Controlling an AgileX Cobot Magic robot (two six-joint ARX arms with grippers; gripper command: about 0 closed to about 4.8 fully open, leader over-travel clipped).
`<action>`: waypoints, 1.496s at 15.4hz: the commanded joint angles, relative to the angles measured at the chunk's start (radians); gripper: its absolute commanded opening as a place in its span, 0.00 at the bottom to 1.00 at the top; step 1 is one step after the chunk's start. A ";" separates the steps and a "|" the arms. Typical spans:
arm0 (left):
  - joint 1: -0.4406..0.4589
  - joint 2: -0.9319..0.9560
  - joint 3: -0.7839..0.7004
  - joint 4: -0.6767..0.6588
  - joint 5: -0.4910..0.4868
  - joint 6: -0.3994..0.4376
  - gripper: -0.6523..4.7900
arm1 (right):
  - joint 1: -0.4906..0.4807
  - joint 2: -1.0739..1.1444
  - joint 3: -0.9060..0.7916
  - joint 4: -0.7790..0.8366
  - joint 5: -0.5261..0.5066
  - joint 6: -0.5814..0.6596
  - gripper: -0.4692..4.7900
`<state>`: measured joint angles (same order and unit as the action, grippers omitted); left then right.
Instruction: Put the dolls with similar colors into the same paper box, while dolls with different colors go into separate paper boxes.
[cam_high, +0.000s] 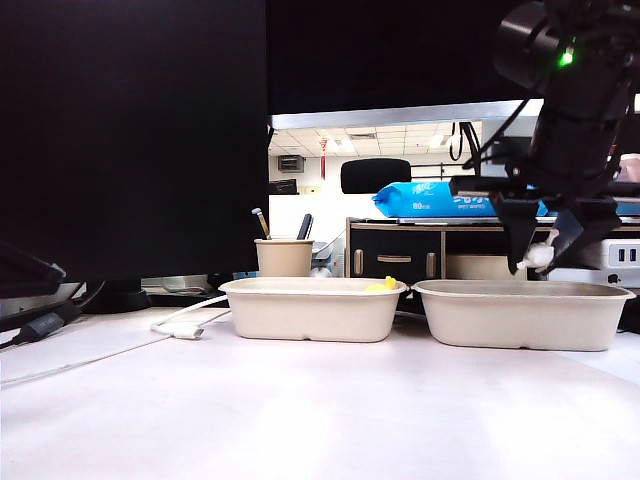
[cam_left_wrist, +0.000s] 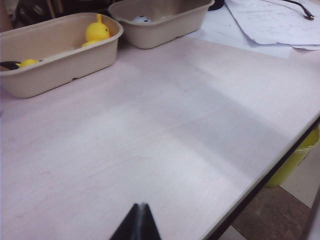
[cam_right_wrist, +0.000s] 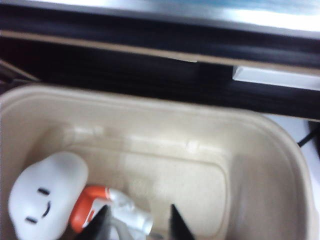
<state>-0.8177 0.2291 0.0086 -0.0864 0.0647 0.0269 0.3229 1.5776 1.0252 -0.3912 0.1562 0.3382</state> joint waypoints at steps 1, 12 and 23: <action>0.001 0.000 0.001 0.013 0.003 0.000 0.11 | -0.007 0.001 0.003 0.026 -0.001 -0.003 0.49; 0.531 -0.167 0.001 0.013 0.026 0.000 0.11 | 0.000 -0.474 0.051 -0.053 -0.137 -0.108 0.08; 0.675 -0.226 0.001 0.013 0.027 0.000 0.11 | -0.001 -1.130 -0.201 -0.053 -0.159 -0.137 0.08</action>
<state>-0.1444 0.0036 0.0086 -0.0792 0.0875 0.0265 0.3225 0.4812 0.8288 -0.4549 -0.0006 0.2043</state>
